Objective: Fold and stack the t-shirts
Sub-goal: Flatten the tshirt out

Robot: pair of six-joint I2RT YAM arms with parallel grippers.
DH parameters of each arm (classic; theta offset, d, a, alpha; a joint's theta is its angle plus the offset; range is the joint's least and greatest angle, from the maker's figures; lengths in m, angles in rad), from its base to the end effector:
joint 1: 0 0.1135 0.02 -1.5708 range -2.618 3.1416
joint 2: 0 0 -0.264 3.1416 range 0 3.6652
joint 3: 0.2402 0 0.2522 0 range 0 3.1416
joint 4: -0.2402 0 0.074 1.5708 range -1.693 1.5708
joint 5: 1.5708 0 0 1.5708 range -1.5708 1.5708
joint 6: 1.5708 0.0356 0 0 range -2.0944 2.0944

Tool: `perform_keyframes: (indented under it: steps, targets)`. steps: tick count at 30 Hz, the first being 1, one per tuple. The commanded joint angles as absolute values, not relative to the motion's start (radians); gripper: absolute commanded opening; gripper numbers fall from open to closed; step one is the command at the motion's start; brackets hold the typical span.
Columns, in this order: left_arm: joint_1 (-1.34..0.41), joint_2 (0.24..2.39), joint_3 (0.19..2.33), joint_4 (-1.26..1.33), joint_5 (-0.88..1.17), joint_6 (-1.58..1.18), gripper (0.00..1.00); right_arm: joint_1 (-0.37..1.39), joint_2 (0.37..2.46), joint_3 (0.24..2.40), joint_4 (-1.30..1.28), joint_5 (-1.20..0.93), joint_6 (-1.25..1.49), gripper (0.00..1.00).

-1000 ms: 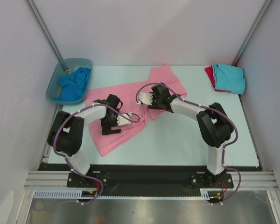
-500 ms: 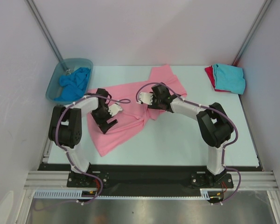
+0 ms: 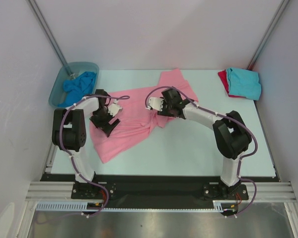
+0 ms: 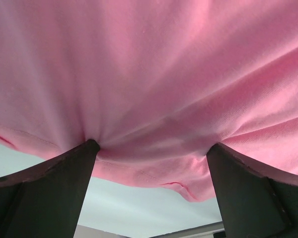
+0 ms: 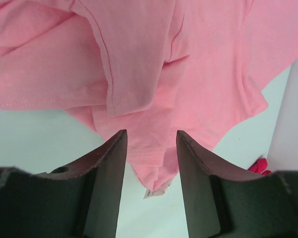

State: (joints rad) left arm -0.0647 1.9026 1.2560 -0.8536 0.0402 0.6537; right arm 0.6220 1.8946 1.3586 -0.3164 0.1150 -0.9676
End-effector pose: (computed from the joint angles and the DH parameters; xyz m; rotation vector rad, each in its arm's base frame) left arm 0.3446 -0.0238 0.1541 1.0785 2.8660 -0.0275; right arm 0.3415 0.2398 0.2079 -1.7023 1.7444 -0.2955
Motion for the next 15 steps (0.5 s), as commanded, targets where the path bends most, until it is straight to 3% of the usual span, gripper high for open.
perform_keyframes:
  steps: [1,15]
  targets:
    - [-0.005,1.994,1.253,-0.798,-0.066,0.631,1.0,0.638,1.855,1.399,-0.333,0.095,-0.937,0.5]
    - [-0.005,2.002,1.322,-0.815,-0.049,0.604,1.0,0.66,1.959,1.417,-0.29,0.064,-0.92,0.51]
